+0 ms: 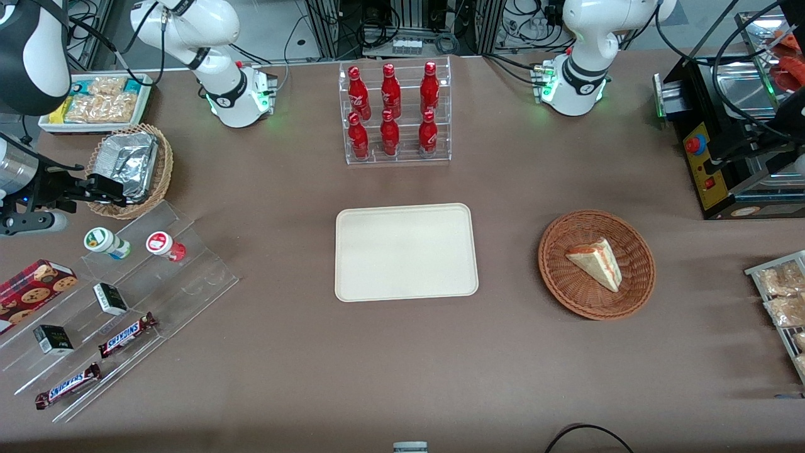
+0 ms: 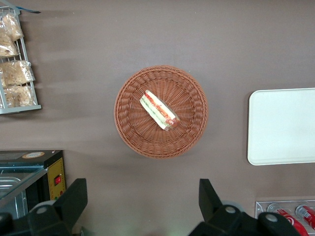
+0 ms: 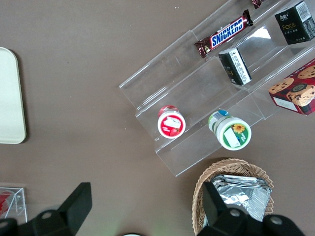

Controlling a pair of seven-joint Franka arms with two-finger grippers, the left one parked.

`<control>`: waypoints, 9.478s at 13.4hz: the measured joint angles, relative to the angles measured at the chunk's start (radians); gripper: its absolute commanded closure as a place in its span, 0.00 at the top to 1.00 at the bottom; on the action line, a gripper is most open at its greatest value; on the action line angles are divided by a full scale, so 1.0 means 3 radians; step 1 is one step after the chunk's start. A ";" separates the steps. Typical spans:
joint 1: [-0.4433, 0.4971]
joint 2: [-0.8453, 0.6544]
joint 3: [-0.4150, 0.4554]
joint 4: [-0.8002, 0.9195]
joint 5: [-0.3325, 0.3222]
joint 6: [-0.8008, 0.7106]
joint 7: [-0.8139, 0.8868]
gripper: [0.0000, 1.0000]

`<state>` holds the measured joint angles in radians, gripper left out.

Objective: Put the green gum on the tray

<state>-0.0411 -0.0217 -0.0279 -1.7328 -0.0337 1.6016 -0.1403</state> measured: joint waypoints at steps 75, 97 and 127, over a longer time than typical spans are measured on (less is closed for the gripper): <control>0.2335 0.1797 0.0038 0.0415 0.0283 0.1506 0.2093 0.00; 0.2728 0.2492 0.0016 0.0659 0.0212 0.2396 0.2785 1.00; 0.0318 0.1091 -0.0063 0.0599 0.0159 0.0441 -0.0200 1.00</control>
<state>0.0542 0.3056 -0.0467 -1.5532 0.0141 1.7340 -0.2002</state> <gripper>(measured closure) 0.000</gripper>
